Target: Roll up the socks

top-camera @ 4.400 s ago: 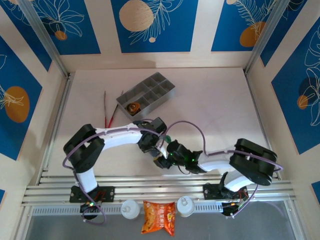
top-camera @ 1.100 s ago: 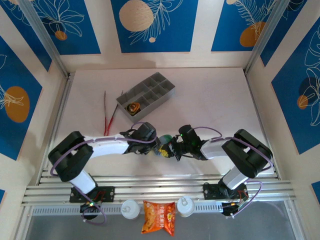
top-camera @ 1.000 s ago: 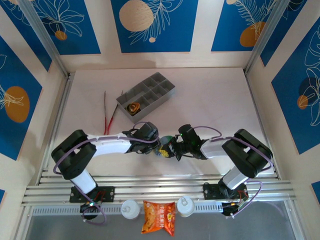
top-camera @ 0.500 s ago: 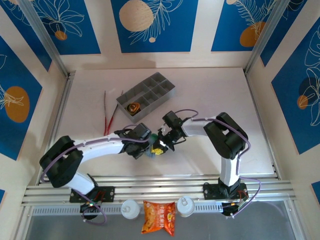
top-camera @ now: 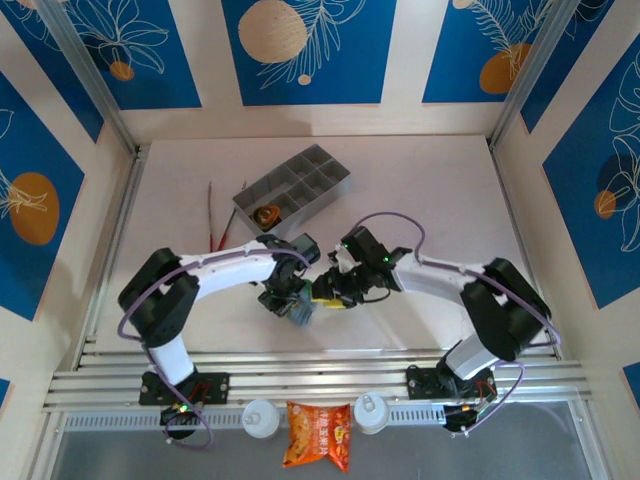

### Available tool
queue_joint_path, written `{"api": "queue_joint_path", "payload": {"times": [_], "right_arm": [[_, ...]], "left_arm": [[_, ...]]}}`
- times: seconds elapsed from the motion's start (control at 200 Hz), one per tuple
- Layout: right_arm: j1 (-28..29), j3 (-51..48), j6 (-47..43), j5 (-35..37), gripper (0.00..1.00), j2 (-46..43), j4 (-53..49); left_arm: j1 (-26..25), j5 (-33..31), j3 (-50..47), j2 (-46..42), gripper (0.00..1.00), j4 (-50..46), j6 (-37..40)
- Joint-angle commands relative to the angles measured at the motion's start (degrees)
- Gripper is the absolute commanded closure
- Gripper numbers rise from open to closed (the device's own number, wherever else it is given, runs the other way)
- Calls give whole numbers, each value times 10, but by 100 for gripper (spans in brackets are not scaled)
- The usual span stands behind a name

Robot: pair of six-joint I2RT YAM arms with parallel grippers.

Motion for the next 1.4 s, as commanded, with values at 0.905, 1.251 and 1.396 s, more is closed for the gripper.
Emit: {"api": "queue_joint_path", "payload": {"times": [0.905, 1.251, 1.396], "right_arm": [[100, -69, 227, 127, 53, 69, 267], [72, -83, 296, 124, 82, 100, 216], [46, -108, 355, 85, 100, 132, 204]], "left_arm": [[53, 38, 217, 250, 100, -158, 89], [52, 40, 200, 235, 100, -141, 95], [53, 2, 196, 189, 88, -127, 103]]}}
